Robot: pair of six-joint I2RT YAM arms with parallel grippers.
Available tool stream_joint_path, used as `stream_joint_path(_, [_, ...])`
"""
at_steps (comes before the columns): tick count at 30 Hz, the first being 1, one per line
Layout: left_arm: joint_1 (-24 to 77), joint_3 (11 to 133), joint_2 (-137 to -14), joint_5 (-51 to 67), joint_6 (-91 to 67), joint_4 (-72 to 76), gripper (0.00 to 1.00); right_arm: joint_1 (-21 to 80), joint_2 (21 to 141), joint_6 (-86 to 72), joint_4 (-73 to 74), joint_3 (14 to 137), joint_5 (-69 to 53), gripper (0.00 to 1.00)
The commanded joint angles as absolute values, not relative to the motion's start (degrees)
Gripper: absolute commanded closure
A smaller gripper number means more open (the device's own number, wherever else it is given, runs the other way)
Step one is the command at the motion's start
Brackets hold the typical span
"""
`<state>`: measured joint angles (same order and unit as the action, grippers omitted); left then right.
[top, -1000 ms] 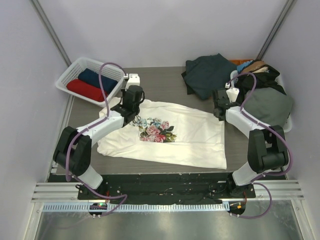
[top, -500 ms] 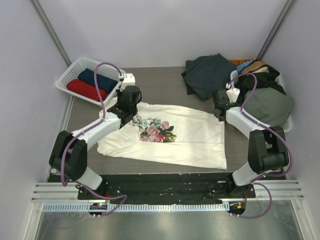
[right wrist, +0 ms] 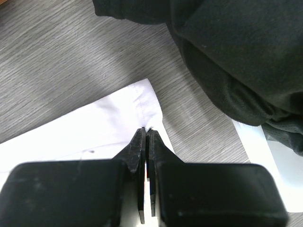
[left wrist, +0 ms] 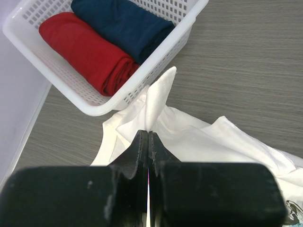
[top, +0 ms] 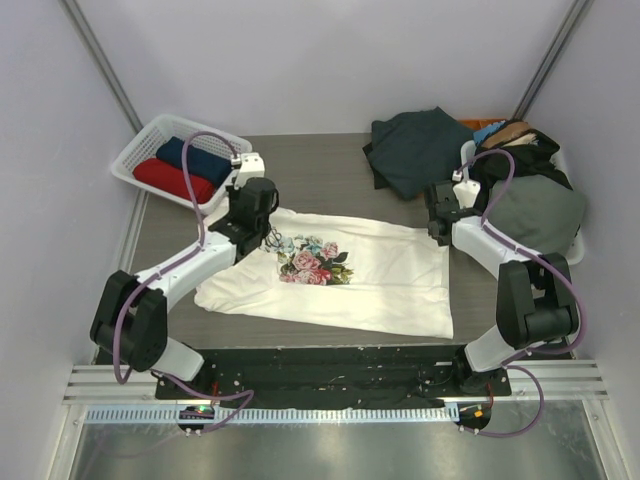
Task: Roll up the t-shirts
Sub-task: Fold the T-shirt at the center of the board.
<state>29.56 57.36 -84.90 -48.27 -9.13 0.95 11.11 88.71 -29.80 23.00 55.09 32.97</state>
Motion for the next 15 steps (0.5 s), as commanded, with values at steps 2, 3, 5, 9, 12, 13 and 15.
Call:
stream_joint_path(2, [29.27,55.64,-80.34,-50.28,-12.21,0.44,1.0,10.81,85.43,-30.94,22.06,54.49,34.81,0.99])
stream_joint_path(3, [29.35,55.37,-80.07,-50.27,-12.39,0.09,1.0,10.72,85.34,-30.85,21.71,54.32,34.54,0.99])
stream_joint_path(5, [29.27,54.41,-79.11,-50.01,-13.62,0.09,1.0,10.81,84.82,-30.67,21.19,53.71,34.1,0.99])
stream_joint_path(9, [29.27,53.09,-78.31,-49.4,-15.55,-2.28,1.0,10.72,84.02,-30.76,20.48,52.56,33.66,0.99])
stream_joint_path(12, [29.27,52.12,-77.87,-48.7,-16.87,-3.16,1.0,10.72,83.32,-30.94,20.48,51.95,33.22,0.99])
stream_joint_path(13, [29.27,51.77,-77.61,-48.52,-17.14,-3.34,1.0,10.81,83.06,-30.94,20.48,51.68,32.96,0.99])
stream_joint_path(15, [29.27,50.63,-76.73,-48.78,-18.19,-3.87,1.0,10.72,82.36,-30.94,20.39,51.16,32.78,0.99])
